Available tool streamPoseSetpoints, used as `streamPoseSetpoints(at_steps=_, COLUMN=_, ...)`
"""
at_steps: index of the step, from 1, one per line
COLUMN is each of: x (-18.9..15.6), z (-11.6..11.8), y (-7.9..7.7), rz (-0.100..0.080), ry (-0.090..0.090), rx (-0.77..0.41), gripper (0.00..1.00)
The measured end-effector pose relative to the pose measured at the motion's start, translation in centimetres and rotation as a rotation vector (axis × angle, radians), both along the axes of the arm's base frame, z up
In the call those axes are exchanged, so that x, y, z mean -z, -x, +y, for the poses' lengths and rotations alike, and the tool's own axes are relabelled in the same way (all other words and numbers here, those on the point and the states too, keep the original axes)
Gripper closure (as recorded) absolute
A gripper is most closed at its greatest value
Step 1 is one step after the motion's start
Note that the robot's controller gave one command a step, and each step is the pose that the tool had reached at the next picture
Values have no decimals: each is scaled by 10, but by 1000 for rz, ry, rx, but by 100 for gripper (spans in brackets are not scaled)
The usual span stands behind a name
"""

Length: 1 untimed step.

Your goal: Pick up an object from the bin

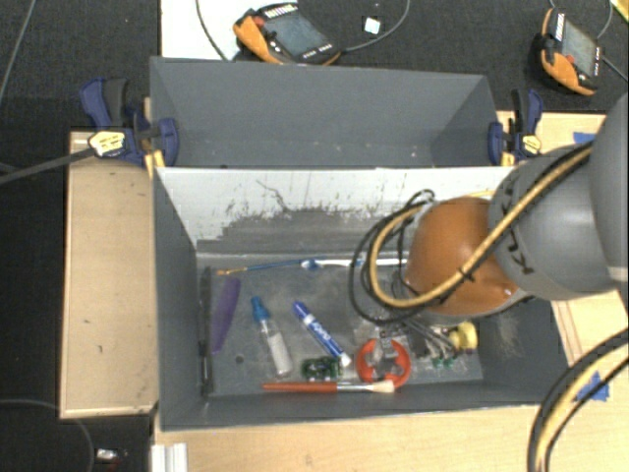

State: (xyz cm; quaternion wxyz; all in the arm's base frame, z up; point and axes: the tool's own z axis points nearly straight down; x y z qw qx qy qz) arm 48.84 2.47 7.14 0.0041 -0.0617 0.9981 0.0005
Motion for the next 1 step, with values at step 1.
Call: streamPoseSetpoints(at_steps=1, x=-27, z=0, y=1, rz=2, ry=0, rx=2, gripper=100)
